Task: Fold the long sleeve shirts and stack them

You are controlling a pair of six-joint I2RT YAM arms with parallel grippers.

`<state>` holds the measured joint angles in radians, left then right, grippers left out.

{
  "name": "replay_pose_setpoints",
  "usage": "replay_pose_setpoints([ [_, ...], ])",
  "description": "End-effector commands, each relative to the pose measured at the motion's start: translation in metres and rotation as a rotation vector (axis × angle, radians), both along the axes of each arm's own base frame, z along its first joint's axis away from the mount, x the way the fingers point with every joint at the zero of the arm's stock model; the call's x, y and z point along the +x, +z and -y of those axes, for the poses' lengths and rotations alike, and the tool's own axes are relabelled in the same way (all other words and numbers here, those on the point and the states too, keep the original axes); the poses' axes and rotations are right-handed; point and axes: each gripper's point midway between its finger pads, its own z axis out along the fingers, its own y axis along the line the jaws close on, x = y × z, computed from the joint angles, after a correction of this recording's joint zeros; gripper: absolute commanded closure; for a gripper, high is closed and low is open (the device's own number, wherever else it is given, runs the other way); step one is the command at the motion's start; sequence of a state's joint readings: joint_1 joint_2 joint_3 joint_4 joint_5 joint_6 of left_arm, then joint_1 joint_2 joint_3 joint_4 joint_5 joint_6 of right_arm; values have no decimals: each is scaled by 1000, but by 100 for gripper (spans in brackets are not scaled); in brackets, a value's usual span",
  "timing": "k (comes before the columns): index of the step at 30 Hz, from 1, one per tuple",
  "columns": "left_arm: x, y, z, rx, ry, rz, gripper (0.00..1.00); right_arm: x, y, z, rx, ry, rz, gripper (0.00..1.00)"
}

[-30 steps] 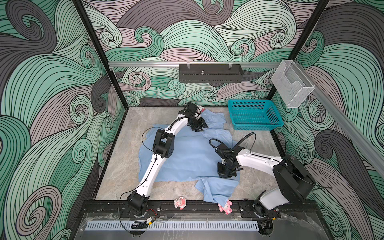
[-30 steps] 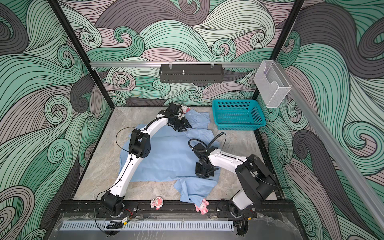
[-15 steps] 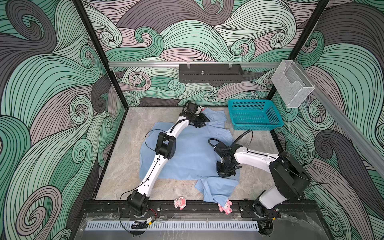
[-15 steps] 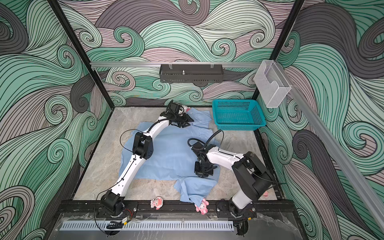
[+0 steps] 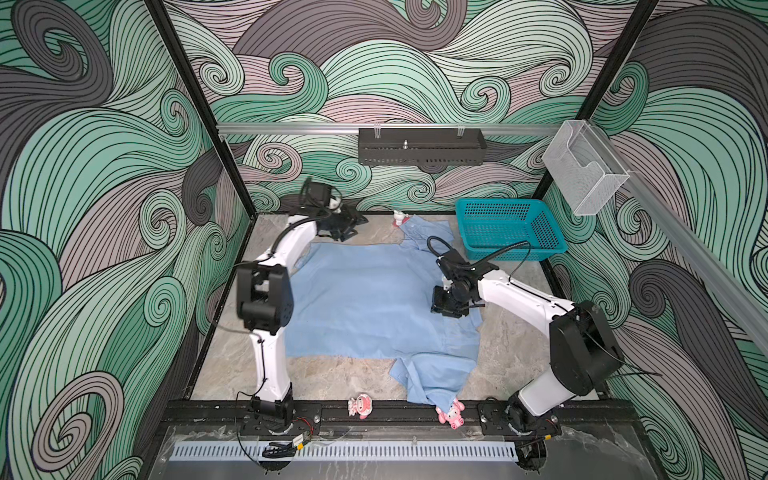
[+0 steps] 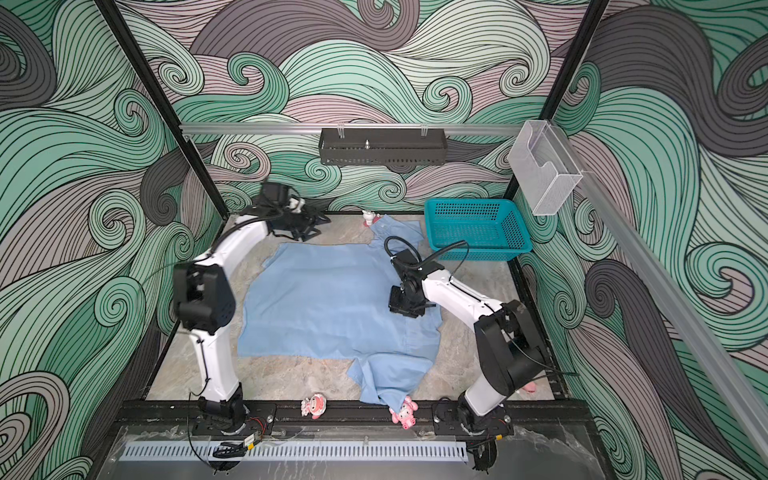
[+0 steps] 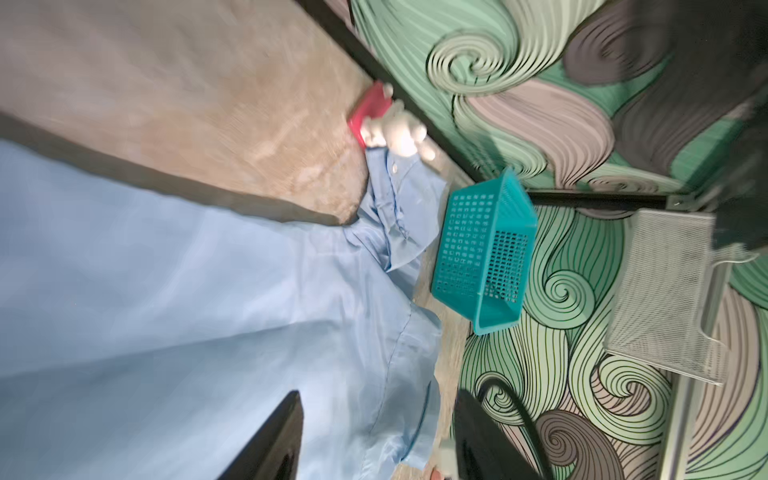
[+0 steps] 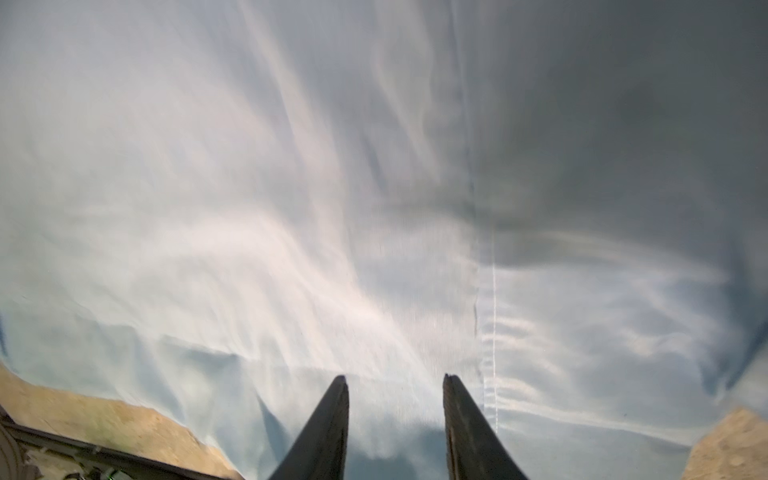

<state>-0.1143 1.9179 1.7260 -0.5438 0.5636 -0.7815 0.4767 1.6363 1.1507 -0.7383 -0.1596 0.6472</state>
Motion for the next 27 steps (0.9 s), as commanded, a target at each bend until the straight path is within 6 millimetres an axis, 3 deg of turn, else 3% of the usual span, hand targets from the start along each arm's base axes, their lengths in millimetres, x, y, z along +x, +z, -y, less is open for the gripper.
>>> replay_pose_setpoints([
  [1, -44, -87, -66, 151, 71, -229, 41, 36, -6, 15, -41, -26, 7, 61],
  [5, -55, -120, -102, 174, 112, -332, 43, 79, -17, 26, -53, -76, 9, 62],
  [10, -36, -136, -116, 157, 136, -337, 46, 112, -33, 38, -51, -121, -8, 64],
  [14, -27, -137, -136, 186, 178, -344, 49, 117, -40, 41, -42, -131, -28, 64],
  [22, -25, -107, -181, 296, 217, -299, 58, 116, -46, 41, -47, -124, -43, 68],
  [27, -31, -128, -192, 373, 157, -441, 58, 117, -48, 41, -50, -124, -48, 70],
])
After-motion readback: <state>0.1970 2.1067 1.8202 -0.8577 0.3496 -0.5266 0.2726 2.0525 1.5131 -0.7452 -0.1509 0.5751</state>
